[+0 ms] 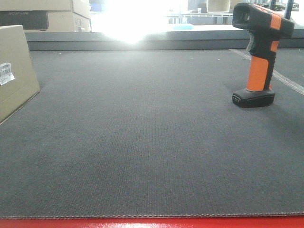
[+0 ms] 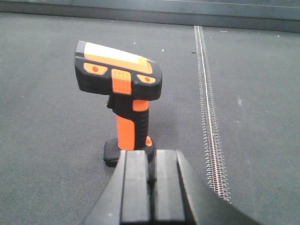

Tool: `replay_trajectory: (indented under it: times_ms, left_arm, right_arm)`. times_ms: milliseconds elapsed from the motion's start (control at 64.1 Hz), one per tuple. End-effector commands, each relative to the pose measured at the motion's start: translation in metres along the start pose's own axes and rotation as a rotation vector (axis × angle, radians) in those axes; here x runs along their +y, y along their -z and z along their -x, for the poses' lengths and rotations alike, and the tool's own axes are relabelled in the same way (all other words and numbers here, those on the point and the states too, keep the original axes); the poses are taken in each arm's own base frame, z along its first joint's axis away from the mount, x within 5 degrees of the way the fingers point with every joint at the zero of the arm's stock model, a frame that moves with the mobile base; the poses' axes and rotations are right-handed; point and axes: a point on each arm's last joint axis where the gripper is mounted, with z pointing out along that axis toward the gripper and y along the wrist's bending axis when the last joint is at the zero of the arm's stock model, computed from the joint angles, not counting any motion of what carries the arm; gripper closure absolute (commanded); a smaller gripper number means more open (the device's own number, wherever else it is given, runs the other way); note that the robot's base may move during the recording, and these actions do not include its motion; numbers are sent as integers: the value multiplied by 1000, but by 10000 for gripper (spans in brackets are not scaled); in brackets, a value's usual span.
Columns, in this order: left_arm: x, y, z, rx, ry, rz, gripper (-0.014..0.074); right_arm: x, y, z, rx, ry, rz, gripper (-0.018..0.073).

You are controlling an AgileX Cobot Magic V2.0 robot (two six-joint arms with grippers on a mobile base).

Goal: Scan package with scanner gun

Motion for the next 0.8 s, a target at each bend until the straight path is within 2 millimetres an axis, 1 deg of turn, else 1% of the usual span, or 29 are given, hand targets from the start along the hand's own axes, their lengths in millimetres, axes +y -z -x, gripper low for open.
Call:
replay_trajectory:
  times_ms: [0,468,671,780]
  left_arm:
    - [1,1,4,-46,9,8,707]
    - [1,1,5,-48,9,8,707]
    - [1,1,5,-48,9,8,707]
    - [1,1,5,-48,9,8,707]
  right_arm:
    - [-1,1,3,-35,5,-8,724]
    - [1,1,3,-35,8,3,724]
    - [4,6,5,-59,13,26,724]
    - [4,13,9,-92,13,27,724]
